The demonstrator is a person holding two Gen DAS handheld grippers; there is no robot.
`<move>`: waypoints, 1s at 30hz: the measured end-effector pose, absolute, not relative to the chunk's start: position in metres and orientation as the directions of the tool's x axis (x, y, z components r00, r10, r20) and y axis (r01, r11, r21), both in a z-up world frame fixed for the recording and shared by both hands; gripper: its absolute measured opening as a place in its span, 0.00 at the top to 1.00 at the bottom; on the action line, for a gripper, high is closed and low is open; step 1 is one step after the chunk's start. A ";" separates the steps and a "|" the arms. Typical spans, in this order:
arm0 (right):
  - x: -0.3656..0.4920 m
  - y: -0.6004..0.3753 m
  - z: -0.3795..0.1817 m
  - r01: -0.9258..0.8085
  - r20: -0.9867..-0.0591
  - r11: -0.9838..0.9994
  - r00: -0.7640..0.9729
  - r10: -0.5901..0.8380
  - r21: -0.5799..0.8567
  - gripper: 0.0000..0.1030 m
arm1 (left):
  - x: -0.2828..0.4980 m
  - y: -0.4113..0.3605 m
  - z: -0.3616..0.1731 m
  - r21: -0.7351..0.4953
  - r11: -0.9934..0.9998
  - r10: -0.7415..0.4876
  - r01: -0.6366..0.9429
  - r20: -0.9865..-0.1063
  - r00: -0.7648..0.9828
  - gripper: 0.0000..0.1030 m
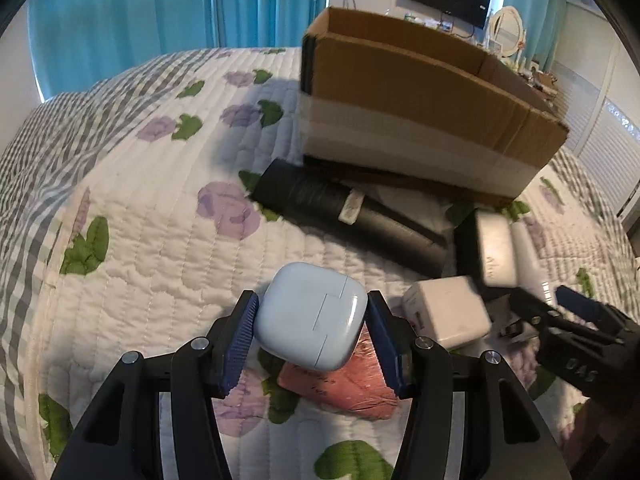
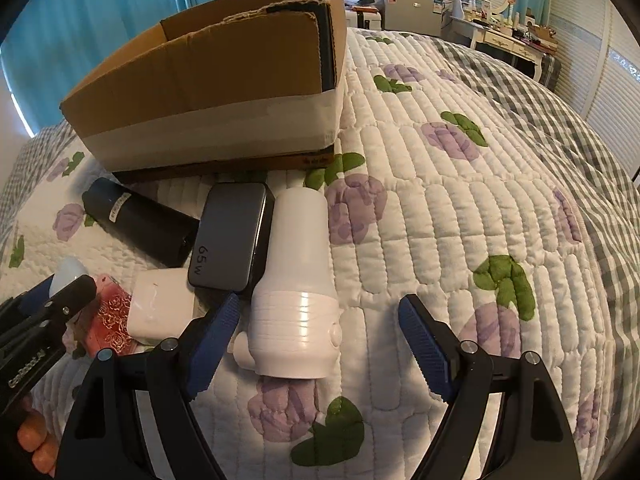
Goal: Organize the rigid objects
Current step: 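Grasp the white earbud case with left tool while right tool grasps the white cylindrical device, then carry both held items into the cardboard box and open both tools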
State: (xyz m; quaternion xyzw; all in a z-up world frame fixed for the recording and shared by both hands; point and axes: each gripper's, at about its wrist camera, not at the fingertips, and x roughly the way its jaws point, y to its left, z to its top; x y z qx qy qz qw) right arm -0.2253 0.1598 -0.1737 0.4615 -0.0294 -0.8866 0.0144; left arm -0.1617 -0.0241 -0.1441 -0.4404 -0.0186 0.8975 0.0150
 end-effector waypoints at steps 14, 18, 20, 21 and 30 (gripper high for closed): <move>-0.216 0.155 -0.157 0.089 -0.800 -0.994 -0.592 -0.103 0.063 0.58 | -0.162 -0.019 -0.121 -0.094 -0.995 0.087 -0.022 -0.775 -0.626 0.46; -0.207 0.154 -0.144 0.113 -0.790 -0.993 -0.606 -0.093 0.030 0.58 | -0.159 -0.024 -0.111 -0.122 -0.993 0.094 0.001 -0.770 -0.632 0.46; -0.204 0.152 -0.139 0.120 -0.787 -0.992 -0.610 -0.094 0.026 0.58 | -0.156 -0.026 -0.104 -0.131 -0.991 0.097 0.007 -0.763 -0.640 0.46; -0.201 0.152 -0.134 0.124 -0.781 -0.992 -0.618 -0.092 0.019 0.58 | -0.156 -0.026 -0.101 -0.130 -0.991 0.095 0.008 -0.759 -0.645 0.46; -0.208 0.158 -0.060 0.135 -0.723 -0.989 -0.677 -0.135 0.059 0.58 | -0.163 -0.016 -0.042 -0.125 -0.990 0.132 -0.062 -0.700 -0.702 0.46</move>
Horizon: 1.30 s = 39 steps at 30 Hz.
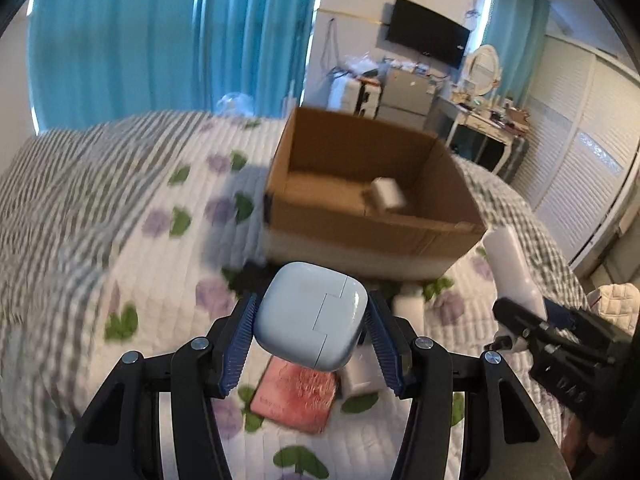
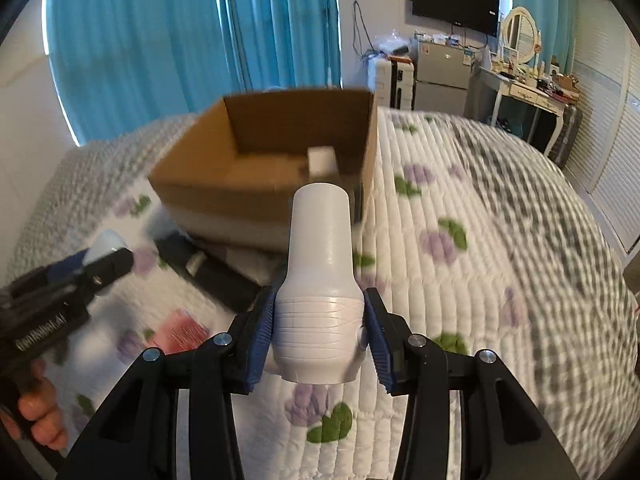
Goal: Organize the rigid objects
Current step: 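Carry both held items into the cardboard box and open both tools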
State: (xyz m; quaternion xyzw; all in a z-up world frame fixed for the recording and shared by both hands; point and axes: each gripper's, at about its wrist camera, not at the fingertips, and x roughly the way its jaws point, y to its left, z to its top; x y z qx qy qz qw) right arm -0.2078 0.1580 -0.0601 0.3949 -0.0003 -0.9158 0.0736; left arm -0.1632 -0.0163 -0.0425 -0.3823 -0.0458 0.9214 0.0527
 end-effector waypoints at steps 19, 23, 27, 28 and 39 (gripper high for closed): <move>-0.330 0.157 0.014 0.174 -0.657 -0.981 -0.731 -0.183 0.079 0.58 | -0.291 0.010 0.013 -0.037 -0.988 0.137 -0.148 -0.638 -0.757 0.46; -0.361 0.157 -0.001 0.176 -0.669 -0.981 -0.720 -0.182 0.078 0.58 | -0.319 0.022 -0.017 -0.017 -0.987 0.129 -0.158 -0.665 -0.735 0.46; -0.385 0.154 -0.016 0.191 -0.676 -0.981 -0.717 -0.171 0.045 0.58 | -0.337 0.029 -0.037 -0.016 -0.985 0.137 -0.172 -0.681 -0.720 0.46; -0.389 0.155 -0.019 0.192 -0.677 -0.980 -0.715 -0.175 0.050 0.58 | -0.340 0.029 -0.041 -0.028 -0.983 0.153 -0.183 -0.681 -0.717 0.46; -0.413 0.155 -0.044 0.178 -0.688 -0.982 -0.705 -0.170 0.060 0.58 | -0.345 0.012 -0.043 -0.074 -0.986 0.162 -0.151 -0.659 -0.734 0.28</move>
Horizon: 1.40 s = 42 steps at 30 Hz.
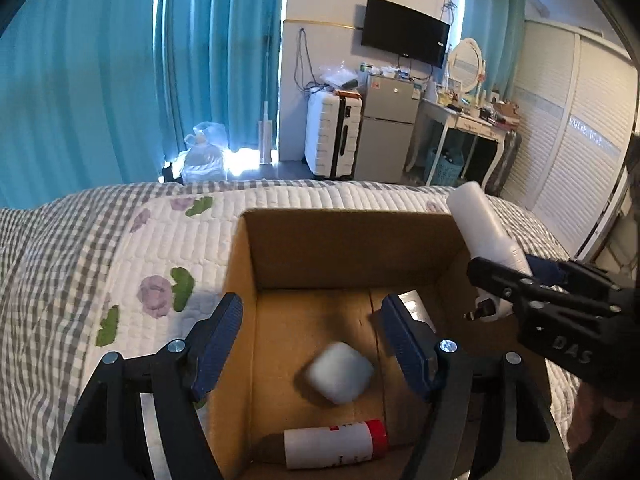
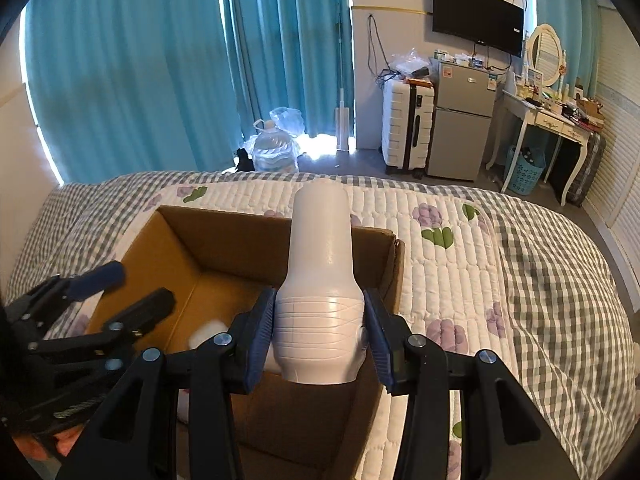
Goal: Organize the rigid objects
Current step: 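Carry both held items into the cardboard box and open both tools, then withdraw from the box and grasp the black power bank with right tool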
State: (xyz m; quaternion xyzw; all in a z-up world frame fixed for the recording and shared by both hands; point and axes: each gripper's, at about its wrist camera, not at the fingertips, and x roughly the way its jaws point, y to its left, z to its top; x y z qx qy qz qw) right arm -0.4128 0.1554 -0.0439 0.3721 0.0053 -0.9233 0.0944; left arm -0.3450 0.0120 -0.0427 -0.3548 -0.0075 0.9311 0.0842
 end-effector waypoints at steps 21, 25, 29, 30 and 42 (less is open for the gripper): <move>-0.350 0.139 0.010 0.043 -0.664 -0.999 -0.746 -0.047 0.023 0.21 | -0.245 -0.039 0.047 -0.062 -0.993 0.114 -0.096 -0.579 -0.807 0.26; -0.317 0.137 0.053 0.007 -0.605 -1.000 -0.796 0.008 -0.022 0.13 | -0.222 -0.049 0.075 0.011 -0.999 0.020 -0.031 -0.541 -0.841 0.25; -0.283 0.120 0.086 0.032 -0.568 -0.990 -0.821 0.053 -0.137 0.09 | -0.201 -0.056 0.092 0.059 -0.998 -0.029 0.000 -0.501 -0.865 0.24; -0.269 0.113 0.094 0.064 -0.554 -0.979 -0.831 0.055 -0.193 0.09 | -0.197 -0.057 0.093 0.076 -0.997 -0.042 0.004 -0.498 -0.866 0.24; -0.215 0.109 0.020 0.199 -0.577 -0.956 -0.815 -0.040 -0.215 0.03 | -0.189 -0.055 0.023 0.099 -0.995 -0.051 -0.009 -0.581 -0.812 0.24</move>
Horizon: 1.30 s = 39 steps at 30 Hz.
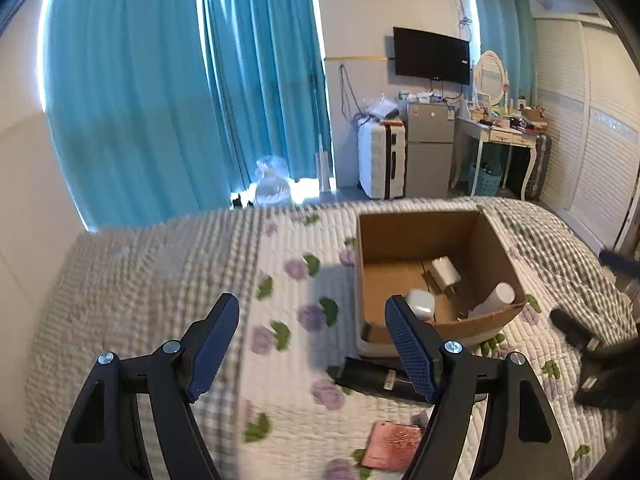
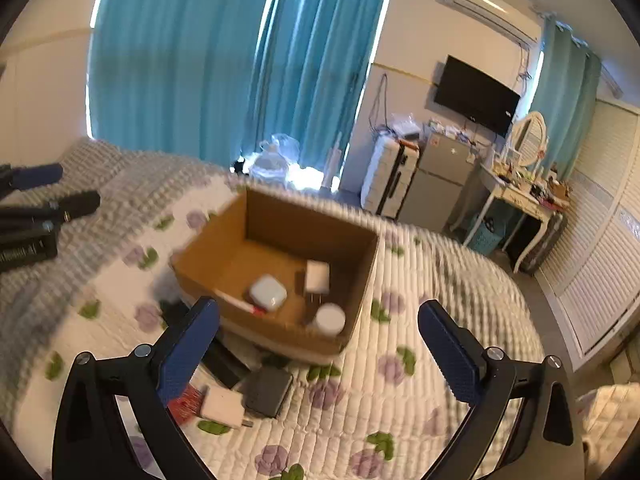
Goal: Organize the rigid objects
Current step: 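Withdraw from the box and grasp the black power bank with right tool, then grasp the white square charger with left tool while right tool holds the power bank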
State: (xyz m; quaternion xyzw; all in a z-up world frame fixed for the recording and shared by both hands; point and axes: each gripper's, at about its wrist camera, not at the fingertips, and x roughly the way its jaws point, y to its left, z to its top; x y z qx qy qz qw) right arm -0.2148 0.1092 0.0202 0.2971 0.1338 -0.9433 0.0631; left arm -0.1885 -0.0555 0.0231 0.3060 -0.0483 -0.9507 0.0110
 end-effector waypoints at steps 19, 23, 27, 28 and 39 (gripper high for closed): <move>-0.271 0.122 -0.155 0.108 -0.770 -0.993 -0.637 -0.033 -0.047 0.19 | -0.210 -0.023 -0.144 0.086 -0.996 -0.084 0.029 -0.757 -0.648 0.24; -0.279 0.112 -0.173 0.133 -0.799 -0.988 -0.601 -0.023 -0.073 0.26 | -0.195 -0.018 -0.146 0.041 -0.999 -0.050 0.029 -0.774 -0.631 0.24; -0.277 0.110 -0.178 0.179 -0.815 -0.983 -0.575 -0.072 -0.040 0.54 | -0.188 -0.020 -0.148 -0.011 -0.998 -0.029 0.062 -0.799 -0.601 0.24; -0.274 0.109 -0.175 0.181 -0.812 -0.982 -0.581 -0.063 -0.053 0.56 | -0.186 -0.020 -0.148 -0.028 -0.997 -0.019 0.069 -0.804 -0.594 0.24; -0.245 0.169 -0.140 0.134 -0.777 -0.990 -0.628 -0.045 -0.052 0.56 | -0.163 0.021 -0.152 -0.099 -0.995 0.083 0.000 -0.832 -0.549 0.24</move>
